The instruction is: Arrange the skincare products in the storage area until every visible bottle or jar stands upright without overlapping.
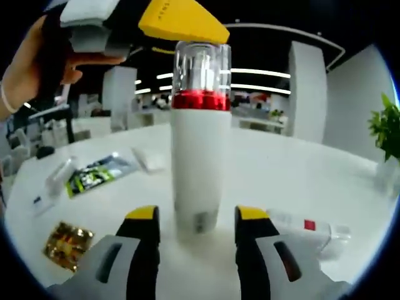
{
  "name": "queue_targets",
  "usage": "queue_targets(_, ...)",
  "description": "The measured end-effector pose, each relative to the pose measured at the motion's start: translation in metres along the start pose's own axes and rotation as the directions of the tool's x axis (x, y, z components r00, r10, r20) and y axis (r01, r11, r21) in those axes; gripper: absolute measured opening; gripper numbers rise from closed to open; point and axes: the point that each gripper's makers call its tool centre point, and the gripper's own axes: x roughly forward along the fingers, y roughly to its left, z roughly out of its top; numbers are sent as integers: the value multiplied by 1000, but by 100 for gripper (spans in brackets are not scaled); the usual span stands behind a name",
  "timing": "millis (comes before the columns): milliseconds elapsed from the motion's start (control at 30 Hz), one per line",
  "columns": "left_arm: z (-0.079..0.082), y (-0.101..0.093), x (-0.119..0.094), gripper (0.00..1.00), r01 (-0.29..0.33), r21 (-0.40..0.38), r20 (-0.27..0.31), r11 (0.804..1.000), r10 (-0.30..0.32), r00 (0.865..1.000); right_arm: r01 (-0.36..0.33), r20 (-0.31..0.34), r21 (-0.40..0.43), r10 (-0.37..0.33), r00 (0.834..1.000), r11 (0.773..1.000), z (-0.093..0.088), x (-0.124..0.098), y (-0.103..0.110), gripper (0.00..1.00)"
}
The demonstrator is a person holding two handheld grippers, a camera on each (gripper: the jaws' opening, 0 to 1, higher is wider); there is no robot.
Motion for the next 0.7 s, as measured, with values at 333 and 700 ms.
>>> queue_targets(333, -23, 34, -35, 35, -20, -59, 64, 998, 24, 998, 25, -11, 12, -25, 1000, 1000, -5, -5, -9, 40)
queue_targets(700, -60, 63, -57, 36, -39, -165, 100, 986, 56, 993, 23, -34, -9, -23, 999, 1000, -12, -14, -17, 45)
